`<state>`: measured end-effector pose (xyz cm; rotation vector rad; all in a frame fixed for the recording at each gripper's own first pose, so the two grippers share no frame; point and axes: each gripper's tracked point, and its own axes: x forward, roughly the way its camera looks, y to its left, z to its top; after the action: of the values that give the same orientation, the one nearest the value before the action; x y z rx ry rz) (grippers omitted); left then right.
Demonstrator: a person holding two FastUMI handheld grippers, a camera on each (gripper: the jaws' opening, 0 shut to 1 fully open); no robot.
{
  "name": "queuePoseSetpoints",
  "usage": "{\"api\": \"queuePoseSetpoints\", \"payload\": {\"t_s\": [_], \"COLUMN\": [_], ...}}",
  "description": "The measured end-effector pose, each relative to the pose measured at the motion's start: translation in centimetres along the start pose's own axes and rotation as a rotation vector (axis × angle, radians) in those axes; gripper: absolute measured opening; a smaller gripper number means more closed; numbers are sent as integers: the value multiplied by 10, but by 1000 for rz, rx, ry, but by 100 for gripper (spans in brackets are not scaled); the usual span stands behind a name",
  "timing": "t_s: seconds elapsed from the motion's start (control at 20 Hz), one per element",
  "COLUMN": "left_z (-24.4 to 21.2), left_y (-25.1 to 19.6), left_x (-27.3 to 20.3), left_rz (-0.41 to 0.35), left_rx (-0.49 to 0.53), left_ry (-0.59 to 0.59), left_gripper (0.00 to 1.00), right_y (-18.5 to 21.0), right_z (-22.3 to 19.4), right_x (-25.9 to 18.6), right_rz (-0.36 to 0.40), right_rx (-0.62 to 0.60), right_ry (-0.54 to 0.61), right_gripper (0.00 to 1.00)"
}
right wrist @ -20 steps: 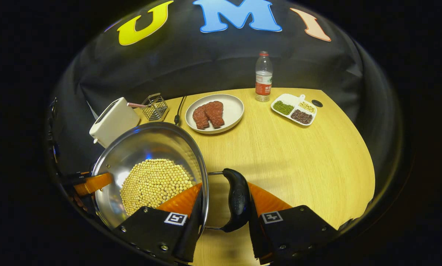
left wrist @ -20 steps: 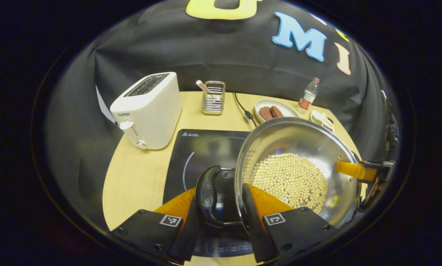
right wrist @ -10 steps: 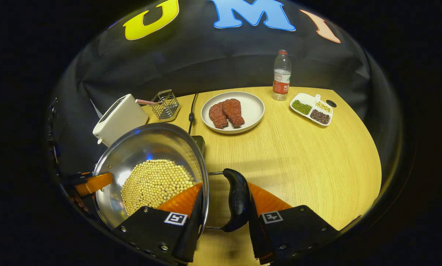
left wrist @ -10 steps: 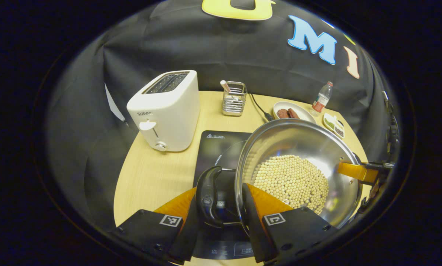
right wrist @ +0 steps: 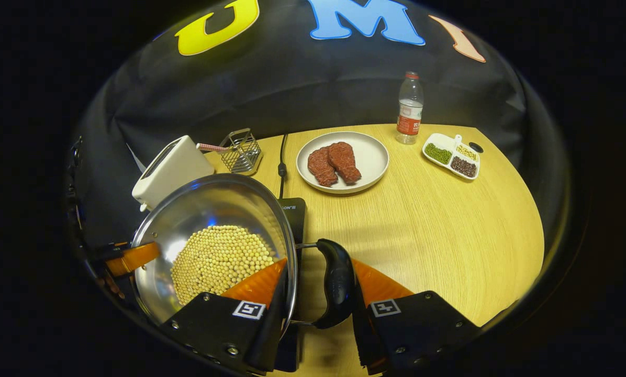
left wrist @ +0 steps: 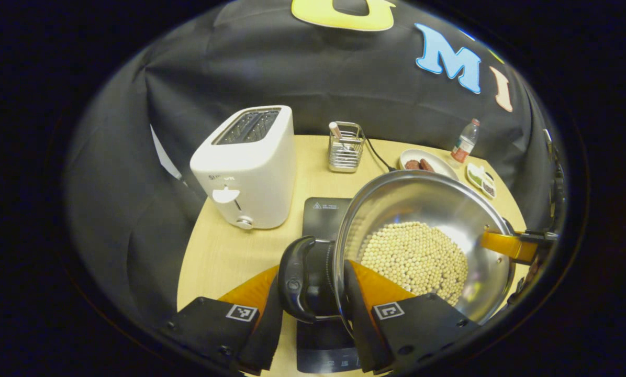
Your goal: First push the handle of the pot to place it horizontally, then grasp the pot with both hands and set it on the induction cooktop.
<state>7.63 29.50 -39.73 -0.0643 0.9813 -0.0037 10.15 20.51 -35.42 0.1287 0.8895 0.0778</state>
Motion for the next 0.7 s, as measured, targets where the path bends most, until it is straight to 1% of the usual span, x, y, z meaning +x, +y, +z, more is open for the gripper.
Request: {"api": "queuePoseSetpoints", "payload": {"t_s": [0.1,0.25,0.3,0.45,0.5,0.55,0.7], "left_z": [3,4,5,7,8,8,10], "left_y": [5,12,15,18,19,19,22], "left_x": [3,7,8,14,17,20,28], "left_rz": [-4,-3,-2,-9,-14,-17,-28], "left_rx": [4,13,15,15,17,18,25], "left_ry": [3,4,4,6,9,11,9], "left_gripper": [66,66,63,63,69,63,63], "right_y": [5,11,13,16,16,17,18], "right_z": [1,1,2,0,0,-1,-4], "right_x": [2,5,6,9,9,9,11], "right_rz": [-4,-6,-6,-12,-18,-21,-30], "right_rx": [2,-2,0,10,11,12,21], "right_ry": [0,-3,-4,1,3,4,13], "right_gripper": [58,58,58,58,58,58,58]}}
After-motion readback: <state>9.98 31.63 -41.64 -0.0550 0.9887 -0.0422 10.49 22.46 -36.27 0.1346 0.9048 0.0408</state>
